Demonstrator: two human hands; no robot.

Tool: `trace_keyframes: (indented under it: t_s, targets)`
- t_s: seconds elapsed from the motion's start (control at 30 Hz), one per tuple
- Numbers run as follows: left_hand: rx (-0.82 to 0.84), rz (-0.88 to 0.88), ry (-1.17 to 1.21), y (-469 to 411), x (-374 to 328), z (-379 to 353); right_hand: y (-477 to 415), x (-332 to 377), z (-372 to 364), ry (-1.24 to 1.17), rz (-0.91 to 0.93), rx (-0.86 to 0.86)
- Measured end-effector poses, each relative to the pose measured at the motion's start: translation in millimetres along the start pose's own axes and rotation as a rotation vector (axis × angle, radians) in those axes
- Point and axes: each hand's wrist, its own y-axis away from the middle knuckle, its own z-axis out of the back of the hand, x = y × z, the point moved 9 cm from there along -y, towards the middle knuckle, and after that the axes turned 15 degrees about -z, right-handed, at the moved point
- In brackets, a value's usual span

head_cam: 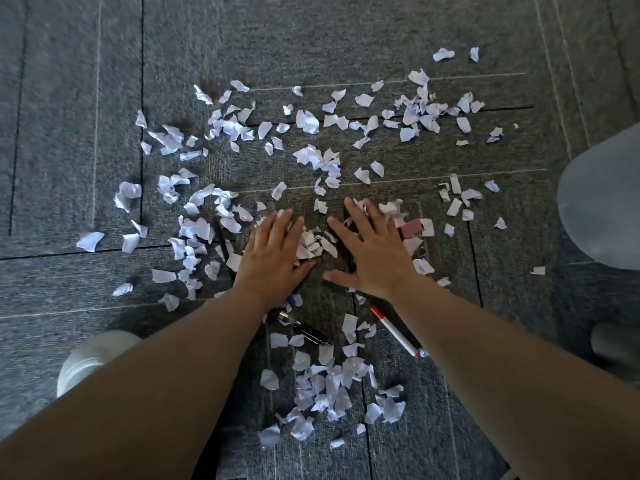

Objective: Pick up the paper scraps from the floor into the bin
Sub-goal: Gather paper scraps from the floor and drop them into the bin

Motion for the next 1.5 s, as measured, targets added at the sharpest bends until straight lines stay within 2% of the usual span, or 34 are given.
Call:
trace_keyframes:
  t_s: [0.07, 0.13, 0.23, 0.4, 0.57, 0.8, 1.0, 1.07, 1.17, 1.23, 1.33, 1.4, 1.5]
  targets:
    - [-0.058, -0.077, -0.026, 6.3, -6.6, 3.3, 12.7, 5.2, 0.0, -0.026, 0.044, -0.073]
    - [-0.115, -0.16, -0.07, 6.9, -13.1, 6.9, 22.7, 8.1, 4.9, -0.083, 0.104, -0.235]
    - [-0.079, -0.231, -0.142, -0.4, -23.6, 9.6, 29.7, 8.8, 6.7, -0.144, 0.138, -0.356]
    - [0.053, -0.202, -0.039, -17.4, -33.2, 8.5, 33.5, 10.6, 12.2, -0.272, 0.202, -0.351]
    - [0.021, -0.13, 0.02, -21.8, -38.5, 49.3, 44.5, -10.2, 39.6, -0.334, 0.169, -0.267]
    - [-0.165, -0.225, 0.047, -29.2, -107.5, 172.8, 84.2, -78.8, 172.9, -0.429, 0.03, -0.477]
    - [-0.268, -0.283, 0.038, -38.2, -186.7, 268.7, 170.5, -152.8, 294.8, -0.447, 0.015, -0.737]
    - [-0.303, -0.312, 0.023, -41.7, -219.8, 295.3, 201.6, -187.3, 329.4, -0.438, -0.045, -0.833]
    - [-0.356, -0.356, 0.019, -50.0, -274.5, 326.4, 235.0, -253.2, 363.9, -0.475, -0.231, -0.927]
    - [-0.39, -0.399, 0.02, -56.7, -310.2, 339.0, 242.1, -299.3, 362.6, -0.531, -0.418, -0.901]
    - [-0.418, -0.472, 0.048, -66.2, -358.5, 343.2, 229.1, -346.5, 322.3, -0.402, -0.705, -0.58]
    - [-0.402, -0.5, 0.071, -73.7, -381.1, 338.5, 223.7, -357.6, 298.0, -0.367, -0.764, -0.416]
    - [-0.378, -0.554, 0.034, -88.8, -405.6, 324.0, 236.6, -367.3, 301.6, -0.442, -0.77, -0.516]
